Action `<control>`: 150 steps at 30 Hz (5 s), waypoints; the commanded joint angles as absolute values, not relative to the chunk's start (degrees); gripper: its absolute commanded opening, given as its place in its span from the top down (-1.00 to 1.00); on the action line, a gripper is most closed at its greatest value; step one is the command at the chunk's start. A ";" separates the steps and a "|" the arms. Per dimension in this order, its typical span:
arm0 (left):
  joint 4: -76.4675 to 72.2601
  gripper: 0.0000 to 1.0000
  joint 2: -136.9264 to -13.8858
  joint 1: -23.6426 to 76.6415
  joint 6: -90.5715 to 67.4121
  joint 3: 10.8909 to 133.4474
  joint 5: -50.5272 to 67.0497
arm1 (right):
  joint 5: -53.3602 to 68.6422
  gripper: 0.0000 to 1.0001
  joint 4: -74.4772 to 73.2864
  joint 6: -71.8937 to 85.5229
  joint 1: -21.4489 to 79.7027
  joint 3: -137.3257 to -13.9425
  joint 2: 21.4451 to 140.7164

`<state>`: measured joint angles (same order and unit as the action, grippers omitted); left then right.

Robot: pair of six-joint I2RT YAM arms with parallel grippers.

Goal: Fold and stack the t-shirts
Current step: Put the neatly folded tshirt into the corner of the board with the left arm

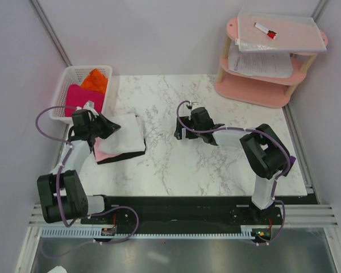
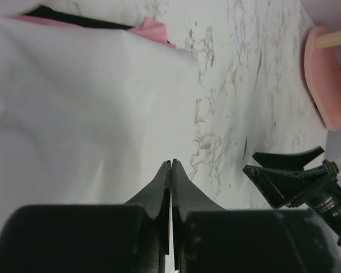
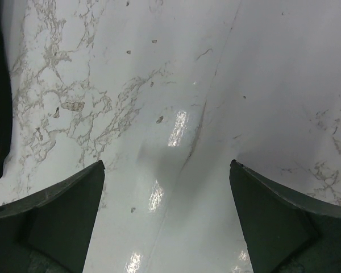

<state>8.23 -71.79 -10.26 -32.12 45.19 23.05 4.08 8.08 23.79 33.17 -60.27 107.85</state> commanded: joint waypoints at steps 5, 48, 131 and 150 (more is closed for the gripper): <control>-12.83 0.96 -84.19 -10.20 -42.36 37.45 39.99 | 5.36 -0.96 7.38 24.08 33.49 -61.52 110.04; -6.58 0.96 -86.04 -19.69 -43.77 28.48 30.58 | 7.38 -0.96 5.71 22.85 33.49 -63.37 112.68; 29.53 0.96 -105.55 11.68 -21.88 81.30 -1.58 | 5.19 -0.96 2.55 20.57 32.26 -62.93 110.39; 33.92 0.96 -109.60 19.78 -26.28 73.66 -8.08 | 5.01 -0.96 1.76 20.39 31.82 -63.54 110.92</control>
